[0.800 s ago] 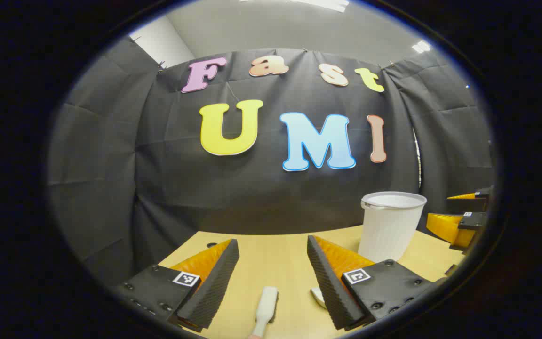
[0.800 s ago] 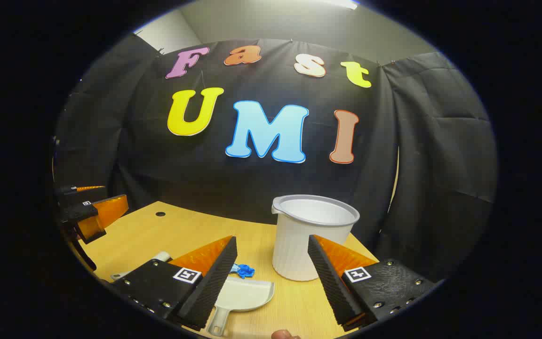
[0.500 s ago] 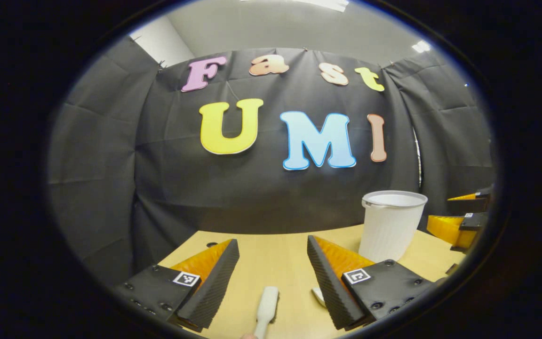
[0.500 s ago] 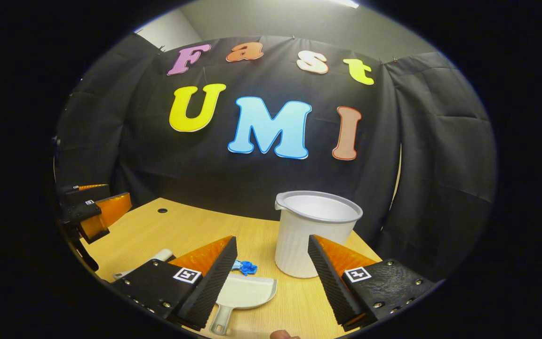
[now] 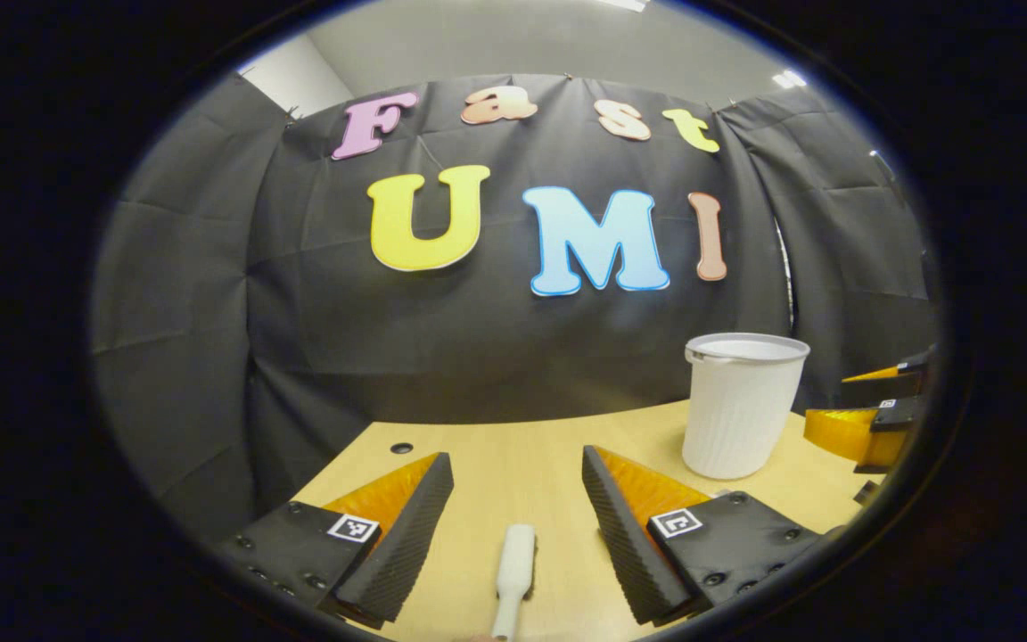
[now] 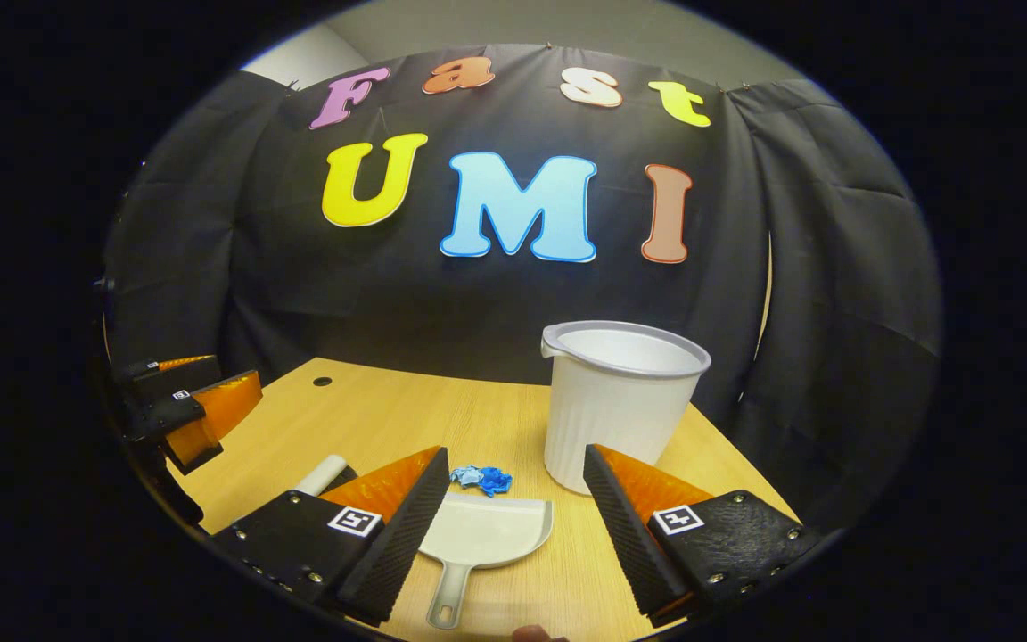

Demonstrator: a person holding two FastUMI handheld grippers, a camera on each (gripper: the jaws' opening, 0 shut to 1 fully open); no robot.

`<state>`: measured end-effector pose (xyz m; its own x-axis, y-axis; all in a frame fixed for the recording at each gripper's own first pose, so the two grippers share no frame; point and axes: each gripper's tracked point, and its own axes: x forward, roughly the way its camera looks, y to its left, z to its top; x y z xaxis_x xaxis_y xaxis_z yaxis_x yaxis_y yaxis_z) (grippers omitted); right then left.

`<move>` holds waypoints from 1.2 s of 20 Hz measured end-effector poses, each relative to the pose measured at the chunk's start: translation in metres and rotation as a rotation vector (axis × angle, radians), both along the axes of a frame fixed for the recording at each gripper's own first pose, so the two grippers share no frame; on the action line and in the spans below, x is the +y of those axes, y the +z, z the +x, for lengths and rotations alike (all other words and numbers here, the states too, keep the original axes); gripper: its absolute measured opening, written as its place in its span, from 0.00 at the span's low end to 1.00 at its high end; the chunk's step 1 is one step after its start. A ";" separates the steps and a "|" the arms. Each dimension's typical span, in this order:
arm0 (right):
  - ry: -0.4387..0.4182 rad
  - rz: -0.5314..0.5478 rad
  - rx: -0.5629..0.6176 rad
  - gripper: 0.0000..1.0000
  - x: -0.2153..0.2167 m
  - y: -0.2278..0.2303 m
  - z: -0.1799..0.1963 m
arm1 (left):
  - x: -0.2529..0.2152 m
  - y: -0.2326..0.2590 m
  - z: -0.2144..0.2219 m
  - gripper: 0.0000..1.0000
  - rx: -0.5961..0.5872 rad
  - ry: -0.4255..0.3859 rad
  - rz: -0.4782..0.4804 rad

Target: Pick up the small broom and dustpan from the desktop, sweep the trash into the dustpan with the broom, and then empty the trash into the garbage bin.

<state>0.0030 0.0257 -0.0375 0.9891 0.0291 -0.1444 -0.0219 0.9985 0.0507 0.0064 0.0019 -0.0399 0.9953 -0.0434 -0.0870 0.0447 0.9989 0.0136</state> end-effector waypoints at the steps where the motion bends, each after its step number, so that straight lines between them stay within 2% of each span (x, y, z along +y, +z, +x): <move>1: 0.000 0.000 0.014 0.95 0.002 -0.004 0.001 | -0.001 -0.005 0.002 0.96 0.017 -0.007 -0.003; 11: 0.038 0.024 0.217 0.95 0.031 -0.063 -0.001 | 0.000 -0.106 0.006 0.95 0.318 -0.097 -0.008; 19: 0.064 0.027 0.440 0.95 0.050 -0.127 -0.007 | 0.011 -0.189 0.000 0.96 0.596 -0.124 0.005; 24: 0.091 0.008 0.611 0.95 0.062 -0.172 -0.005 | 0.020 -0.224 -0.006 0.95 0.734 -0.115 0.013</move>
<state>-0.0025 0.0875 -0.2090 0.7208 0.1128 -0.6839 -0.0714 0.9935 0.0887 0.0008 0.0218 -0.2641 0.6704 -0.1383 -0.7290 0.1514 0.9873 -0.0480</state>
